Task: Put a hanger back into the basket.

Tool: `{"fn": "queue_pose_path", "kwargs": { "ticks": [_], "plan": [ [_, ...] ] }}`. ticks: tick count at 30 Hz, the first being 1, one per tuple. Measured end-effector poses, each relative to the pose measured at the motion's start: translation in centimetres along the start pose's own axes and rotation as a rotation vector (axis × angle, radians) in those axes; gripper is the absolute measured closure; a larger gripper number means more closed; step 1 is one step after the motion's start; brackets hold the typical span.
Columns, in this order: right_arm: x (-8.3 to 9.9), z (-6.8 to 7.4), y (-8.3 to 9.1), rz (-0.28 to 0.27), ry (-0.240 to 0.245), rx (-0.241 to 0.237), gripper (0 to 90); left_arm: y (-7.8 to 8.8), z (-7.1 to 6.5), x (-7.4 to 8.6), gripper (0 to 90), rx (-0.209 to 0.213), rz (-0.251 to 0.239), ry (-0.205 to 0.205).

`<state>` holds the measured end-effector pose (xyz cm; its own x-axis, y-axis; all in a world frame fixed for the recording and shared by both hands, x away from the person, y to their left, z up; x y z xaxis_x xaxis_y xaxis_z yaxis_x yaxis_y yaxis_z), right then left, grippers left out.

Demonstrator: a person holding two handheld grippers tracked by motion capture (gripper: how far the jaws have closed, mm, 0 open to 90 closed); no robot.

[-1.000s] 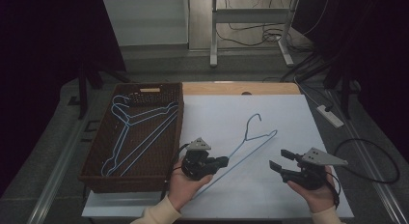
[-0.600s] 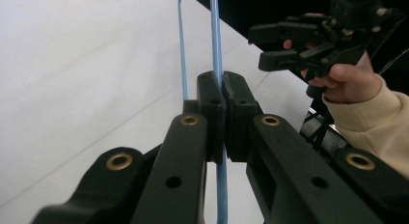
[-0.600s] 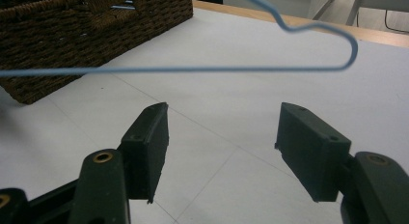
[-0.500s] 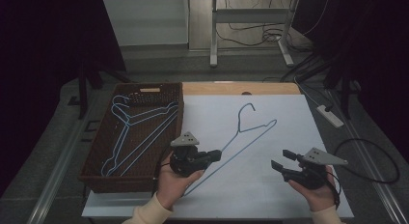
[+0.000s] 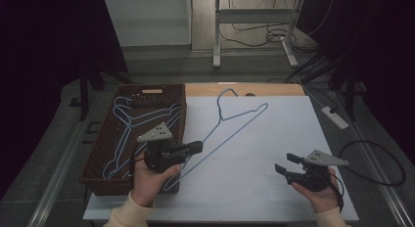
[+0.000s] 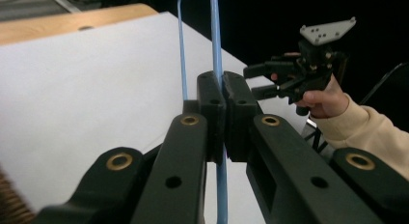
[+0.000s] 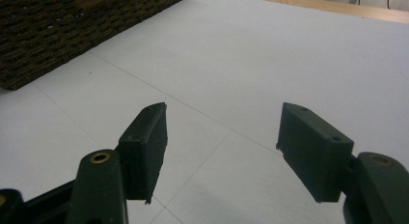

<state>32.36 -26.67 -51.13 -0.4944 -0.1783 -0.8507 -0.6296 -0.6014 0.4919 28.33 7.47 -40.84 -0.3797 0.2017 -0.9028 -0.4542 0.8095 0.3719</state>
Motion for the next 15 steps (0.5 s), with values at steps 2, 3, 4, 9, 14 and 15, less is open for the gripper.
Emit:
{"fn": "queue_pose_path", "kwargs": {
  "ticks": [2, 3, 4, 9, 14, 15],
  "plan": [
    [0.1, 0.0, -0.1, 0.007, -0.001, 0.004, 35.0, 1.1, 0.5, -0.3, 87.4, -0.015, -0.019, 0.003],
    [0.1, -0.1, -0.1, 0.008, 0.0, 0.006, 34.9, 1.1, 0.5, -0.3, 87.4, -0.015, -0.019, 0.003],
    [0.1, -0.1, -0.1, 0.01, 0.0, 0.007, 34.9, 1.5, 0.7, -0.4, 87.4, -0.019, -0.027, 0.002],
    [0.2, -0.1, -0.2, 0.017, -0.001, 0.009, 34.8, 3.3, 1.7, -0.6, 87.4, -0.044, -0.056, 0.005],
    [0.5, -0.2, -0.3, 0.035, 0.002, 0.012, 34.4, 4.9, 3.2, -0.5, 87.4, -0.104, -0.071, 0.01],
    [0.5, -0.2, -0.3, 0.037, 0.001, 0.012, 34.4, 5.5, 3.7, -0.5, 87.4, -0.12, -0.079, 0.016]
  ]
}}
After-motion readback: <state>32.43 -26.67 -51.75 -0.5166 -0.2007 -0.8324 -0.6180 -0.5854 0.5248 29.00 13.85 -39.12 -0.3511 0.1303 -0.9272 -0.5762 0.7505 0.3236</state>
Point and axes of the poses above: each handheld gripper's, and its own axes: y roughly backward along the jaws, x roughly out of its underside, z roughly to its left, the point moved 7 cm from there along -y, roughly forward along the jaws, and after that the axes turned 8 degrees about -y, right-handed, at the moved point
